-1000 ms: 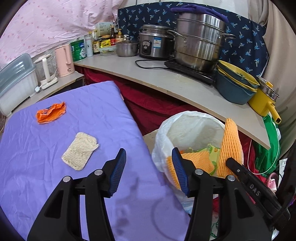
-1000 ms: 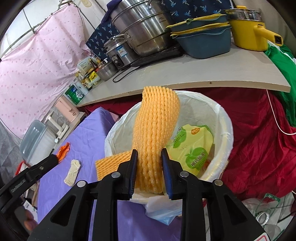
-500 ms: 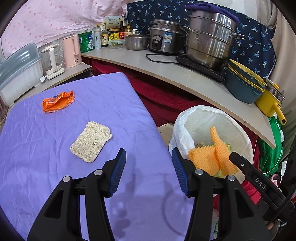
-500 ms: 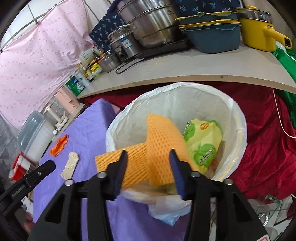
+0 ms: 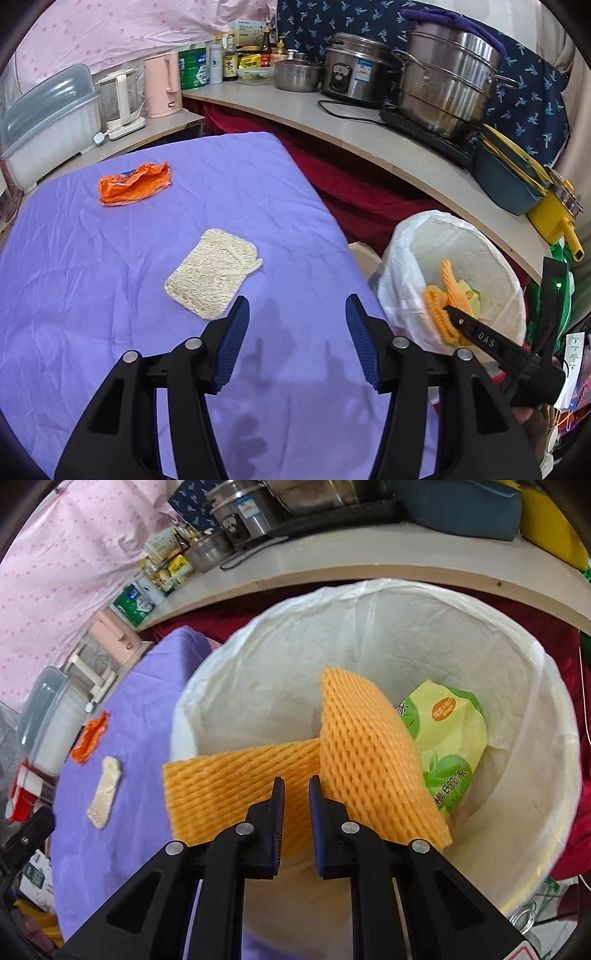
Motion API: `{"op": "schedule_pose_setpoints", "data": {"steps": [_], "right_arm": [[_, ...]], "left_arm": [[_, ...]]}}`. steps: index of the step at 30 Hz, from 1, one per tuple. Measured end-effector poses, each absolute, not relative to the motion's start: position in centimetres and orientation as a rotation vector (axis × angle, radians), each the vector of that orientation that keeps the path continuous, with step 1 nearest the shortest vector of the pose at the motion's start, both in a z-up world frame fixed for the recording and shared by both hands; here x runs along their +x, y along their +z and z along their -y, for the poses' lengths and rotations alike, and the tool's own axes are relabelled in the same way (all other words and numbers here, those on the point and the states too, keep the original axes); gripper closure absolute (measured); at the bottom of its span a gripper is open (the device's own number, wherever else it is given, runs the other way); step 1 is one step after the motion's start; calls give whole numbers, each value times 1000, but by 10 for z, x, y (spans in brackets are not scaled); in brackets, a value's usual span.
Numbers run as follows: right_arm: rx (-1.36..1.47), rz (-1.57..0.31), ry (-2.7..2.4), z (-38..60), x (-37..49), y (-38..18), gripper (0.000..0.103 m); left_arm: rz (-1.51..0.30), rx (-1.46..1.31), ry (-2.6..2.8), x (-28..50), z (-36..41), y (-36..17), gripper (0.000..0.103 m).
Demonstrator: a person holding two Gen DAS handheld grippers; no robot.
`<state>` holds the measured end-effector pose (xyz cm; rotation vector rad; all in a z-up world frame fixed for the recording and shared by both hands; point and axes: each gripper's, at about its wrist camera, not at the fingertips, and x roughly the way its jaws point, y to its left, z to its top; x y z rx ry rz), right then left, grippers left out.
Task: Collect trash
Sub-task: 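Open the left tool to drop its foam net into the bin while the right tool lowers its net, then open the right tool to release its foam net into the bin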
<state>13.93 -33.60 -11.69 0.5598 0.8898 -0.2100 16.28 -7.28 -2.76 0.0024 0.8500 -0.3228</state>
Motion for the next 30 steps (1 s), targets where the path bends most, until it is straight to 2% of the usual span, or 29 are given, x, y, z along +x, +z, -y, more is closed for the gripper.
{"op": "schedule_pose_setpoints", "data": {"steps": [6, 12, 18, 26, 30], "right_arm": [[550, -902, -285, 348, 150, -122, 90], [545, -787, -279, 339, 126, -86, 85], [497, -710, -242, 314, 113, -47, 70], [460, -700, -156, 267, 108, -29, 69], [436, -713, -121, 242, 117, -29, 61]], "left_arm": [[-867, -20, -256, 181, 45, -38, 42], [-890, -50, -193, 190, 16, -48, 41], [-883, -67, -179, 186, 3, -46, 36], [-862, -83, -178, 182, -15, -39, 34], [-857, -101, -160, 185, -33, -38, 33]]}}
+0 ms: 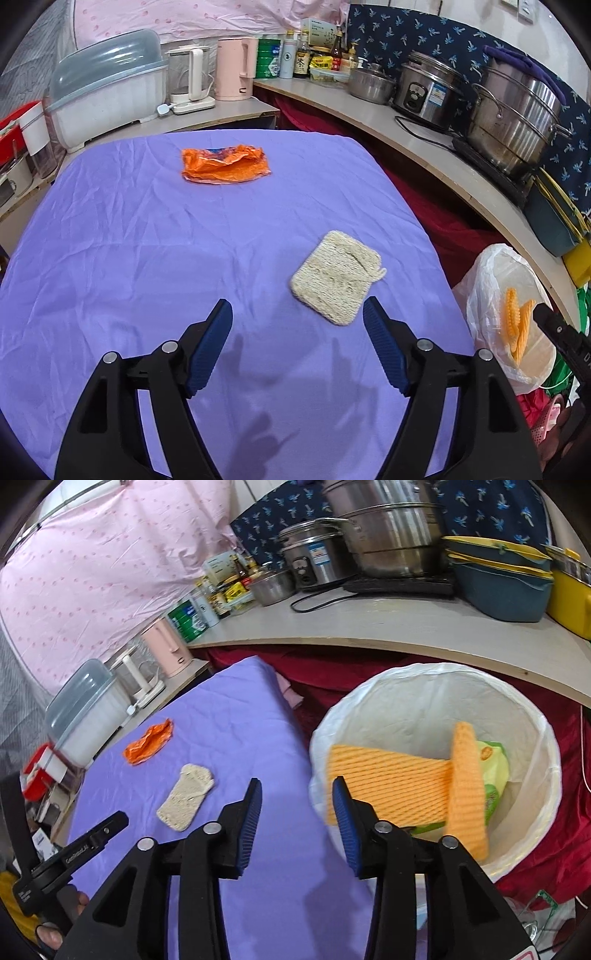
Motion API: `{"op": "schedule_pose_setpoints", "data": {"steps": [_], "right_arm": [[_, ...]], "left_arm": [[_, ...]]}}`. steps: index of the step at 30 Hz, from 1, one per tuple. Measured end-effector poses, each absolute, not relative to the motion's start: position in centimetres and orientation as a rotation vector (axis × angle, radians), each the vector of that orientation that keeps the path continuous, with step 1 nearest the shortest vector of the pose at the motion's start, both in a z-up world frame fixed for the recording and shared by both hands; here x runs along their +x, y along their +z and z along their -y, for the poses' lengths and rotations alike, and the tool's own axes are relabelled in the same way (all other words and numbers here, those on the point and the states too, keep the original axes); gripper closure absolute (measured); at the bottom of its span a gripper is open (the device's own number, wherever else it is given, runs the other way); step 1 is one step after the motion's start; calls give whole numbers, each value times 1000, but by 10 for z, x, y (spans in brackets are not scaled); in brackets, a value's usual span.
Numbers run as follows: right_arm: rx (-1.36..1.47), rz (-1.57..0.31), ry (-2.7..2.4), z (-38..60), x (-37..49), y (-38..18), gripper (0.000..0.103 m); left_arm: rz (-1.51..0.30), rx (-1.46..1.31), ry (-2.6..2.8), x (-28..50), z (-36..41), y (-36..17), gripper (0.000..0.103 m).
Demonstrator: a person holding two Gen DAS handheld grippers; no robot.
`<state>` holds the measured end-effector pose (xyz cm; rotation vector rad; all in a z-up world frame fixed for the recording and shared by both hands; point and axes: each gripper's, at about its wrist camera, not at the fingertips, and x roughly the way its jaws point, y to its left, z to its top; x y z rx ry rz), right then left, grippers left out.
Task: Collect trash
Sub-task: 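Open the right tool to release its foam net into the bin, then grasp the orange snack bag with the left tool while the right tool grasps the beige sponge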
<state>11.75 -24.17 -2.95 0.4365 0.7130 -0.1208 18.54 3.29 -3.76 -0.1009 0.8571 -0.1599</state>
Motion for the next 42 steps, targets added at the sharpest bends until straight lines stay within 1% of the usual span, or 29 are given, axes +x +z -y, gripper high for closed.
{"op": "schedule_pose_setpoints", "data": {"steps": [3, 7, 17, 21, 25, 30, 35, 42], "right_arm": [[424, -727, -86, 220, 128, -32, 57], [413, -747, -40, 192, 144, -37, 52], [392, -811, 21, 142, 193, -60, 51], [399, -827, 20, 134, 213, -70, 44], [403, -846, 14, 133, 233, -79, 42], [391, -872, 8, 131, 254, -92, 42], [394, -881, 10, 129, 267, -101, 42], [377, -878, 22, 122, 275, -107, 40]], "left_arm": [[-848, -108, -137, 189, -49, -36, 29], [-837, -122, -106, 197, -72, -34, 28], [-831, -102, -65, 233, -113, -40, 24], [-836, -101, -60, 249, -122, -44, 20], [-838, -107, -54, 270, -130, -47, 14], [-846, -121, -60, 306, -137, -53, 11], [-856, -120, -59, 344, -141, -59, 11], [-883, -206, -32, 400, -149, -71, 10]]}}
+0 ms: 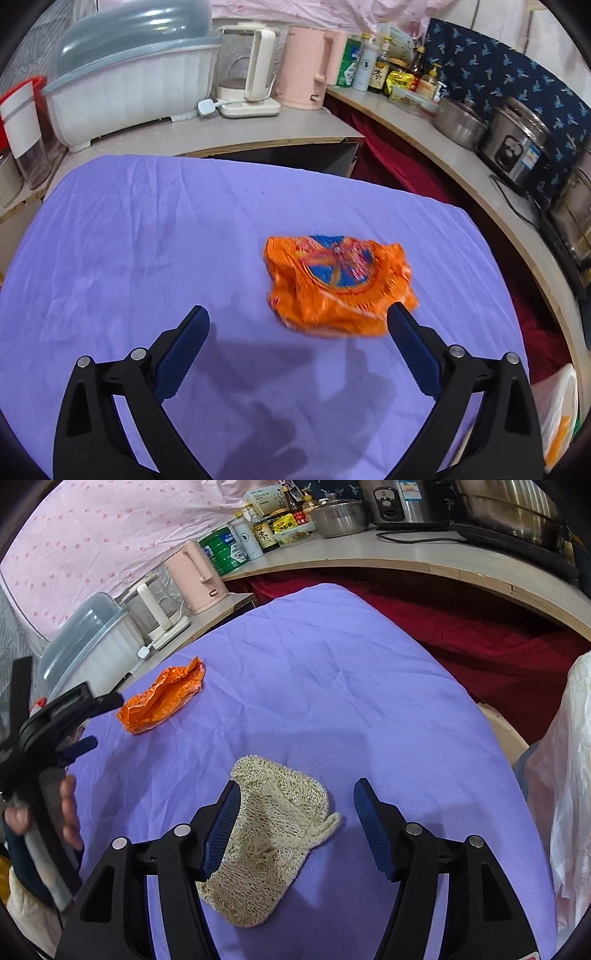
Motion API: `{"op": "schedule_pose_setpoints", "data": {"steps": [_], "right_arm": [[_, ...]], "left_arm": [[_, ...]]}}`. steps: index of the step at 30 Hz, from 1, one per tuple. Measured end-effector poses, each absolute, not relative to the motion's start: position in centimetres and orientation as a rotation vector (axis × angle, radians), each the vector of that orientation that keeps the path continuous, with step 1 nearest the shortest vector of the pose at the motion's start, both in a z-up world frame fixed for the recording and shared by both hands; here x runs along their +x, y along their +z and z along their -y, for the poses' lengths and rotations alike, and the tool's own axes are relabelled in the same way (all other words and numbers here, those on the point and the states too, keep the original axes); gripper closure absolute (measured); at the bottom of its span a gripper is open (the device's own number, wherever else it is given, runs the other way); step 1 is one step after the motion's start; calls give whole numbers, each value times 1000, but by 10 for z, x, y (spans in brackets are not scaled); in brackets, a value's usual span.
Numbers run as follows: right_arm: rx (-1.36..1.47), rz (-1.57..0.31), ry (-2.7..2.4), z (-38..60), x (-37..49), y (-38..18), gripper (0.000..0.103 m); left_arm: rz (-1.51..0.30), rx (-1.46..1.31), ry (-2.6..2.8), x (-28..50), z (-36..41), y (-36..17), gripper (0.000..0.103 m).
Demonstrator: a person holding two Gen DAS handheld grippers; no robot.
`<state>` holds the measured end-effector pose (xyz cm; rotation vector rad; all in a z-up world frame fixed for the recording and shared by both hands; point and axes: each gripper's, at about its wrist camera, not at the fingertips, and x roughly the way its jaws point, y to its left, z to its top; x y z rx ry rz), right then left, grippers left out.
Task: Collect trash
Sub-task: 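Grasp the orange snack bag with the left tool while the right tool grasps the beige sponge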
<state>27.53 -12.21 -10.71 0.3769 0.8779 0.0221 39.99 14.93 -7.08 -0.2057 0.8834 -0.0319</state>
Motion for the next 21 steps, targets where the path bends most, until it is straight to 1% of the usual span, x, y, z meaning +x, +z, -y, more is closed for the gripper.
{"op": "schedule_pose_setpoints", "data": {"steps": [5, 6, 7, 8, 10, 11, 12, 13, 14, 15, 17, 19, 21], "right_arm": [[348, -866, 16, 118, 277, -108, 40], [344, -864, 16, 117, 277, -108, 40], [341, -864, 17, 118, 276, -108, 40], [337, -864, 18, 118, 275, -108, 40], [337, -863, 20, 117, 272, -108, 42], [335, -863, 20, 116, 270, -108, 43], [331, -865, 20, 115, 269, -108, 47], [332, -866, 19, 115, 267, -108, 51], [337, -866, 20, 115, 265, -108, 55], [343, -867, 20, 115, 261, -108, 57], [354, -871, 21, 117, 257, -109, 69], [368, -879, 24, 119, 251, -110, 78], [398, -887, 33, 122, 245, -110, 83]], "left_arm": [[-938, -227, -12, 425, -145, -92, 12], [-941, -224, -12, 426, -143, -93, 16], [-944, -218, -13, 428, -141, -95, 24], [-943, -203, -13, 428, -138, -95, 26], [-939, -172, -33, 425, -131, -94, 47], [-940, -159, -40, 424, -129, -94, 50], [-940, -149, -45, 422, -126, -93, 55], [-943, -145, -57, 419, -124, -93, 67], [-947, -141, -63, 418, -122, -93, 70], [-947, -138, -73, 413, -119, -93, 75], [-941, -123, -85, 404, -113, -91, 78], [-944, -116, -101, 393, -108, -90, 80], [-950, -120, -115, 381, -104, -88, 80]]}}
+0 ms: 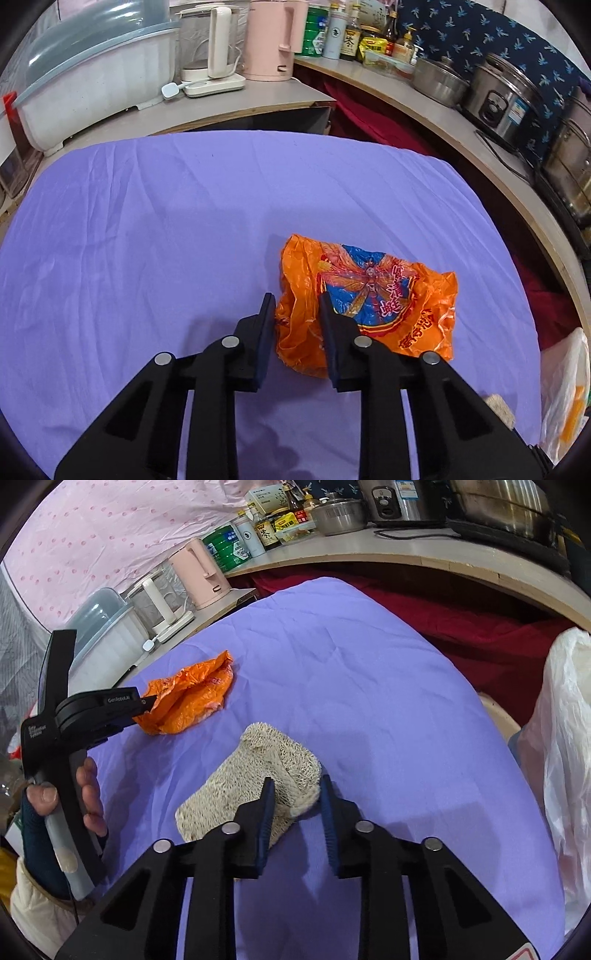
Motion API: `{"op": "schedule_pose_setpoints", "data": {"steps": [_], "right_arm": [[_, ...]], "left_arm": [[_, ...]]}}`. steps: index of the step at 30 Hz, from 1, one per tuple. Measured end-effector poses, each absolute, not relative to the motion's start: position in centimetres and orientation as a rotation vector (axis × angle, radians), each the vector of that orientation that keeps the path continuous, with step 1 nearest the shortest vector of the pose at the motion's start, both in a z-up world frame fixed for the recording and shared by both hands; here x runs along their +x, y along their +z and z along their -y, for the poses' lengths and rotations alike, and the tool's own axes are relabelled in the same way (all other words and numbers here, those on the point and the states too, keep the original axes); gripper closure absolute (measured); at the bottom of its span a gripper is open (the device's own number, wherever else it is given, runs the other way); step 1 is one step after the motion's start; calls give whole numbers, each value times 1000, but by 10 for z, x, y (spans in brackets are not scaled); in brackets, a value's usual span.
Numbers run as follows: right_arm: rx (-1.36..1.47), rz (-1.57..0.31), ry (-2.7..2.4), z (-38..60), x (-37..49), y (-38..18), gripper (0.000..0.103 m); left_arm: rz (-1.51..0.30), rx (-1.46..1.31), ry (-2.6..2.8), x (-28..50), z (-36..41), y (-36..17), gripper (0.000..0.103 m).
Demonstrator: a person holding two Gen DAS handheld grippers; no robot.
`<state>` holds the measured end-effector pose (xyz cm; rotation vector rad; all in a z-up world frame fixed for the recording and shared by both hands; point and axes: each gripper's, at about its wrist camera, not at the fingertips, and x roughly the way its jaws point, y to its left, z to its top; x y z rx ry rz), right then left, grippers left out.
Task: Collect trash
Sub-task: 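Grasp the orange snack bag with the left tool while the right tool grasps the beige sponge, then carry the orange snack bag and beige sponge in both tools over the bin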
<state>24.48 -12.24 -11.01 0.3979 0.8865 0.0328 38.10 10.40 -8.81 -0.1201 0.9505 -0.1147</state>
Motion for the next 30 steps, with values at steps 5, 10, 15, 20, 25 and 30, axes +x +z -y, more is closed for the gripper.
{"op": "schedule_pose_setpoints", "data": {"steps": [5, 10, 15, 20, 25, 30], "right_arm": [[443, -889, 45, 129, 223, -105, 92], [459, -874, 49, 133, 200, -94, 96], [473, -850, 49, 139, 173, -80, 98], [481, -821, 41, 146, 147, -67, 98], [491, -785, 30, 156, 121, -52, 98], [507, -743, 11, 171, 96, -36, 98]], "left_arm": [[-952, -131, -129, 348, -97, -79, 82], [-953, -130, -141, 317, -91, -72, 85], [-942, -123, -159, 283, -84, -61, 86], [-926, -118, -173, 253, -80, -48, 87], [-908, -116, -185, 226, -76, -34, 87], [-883, -99, -199, 202, -68, -19, 87]]}}
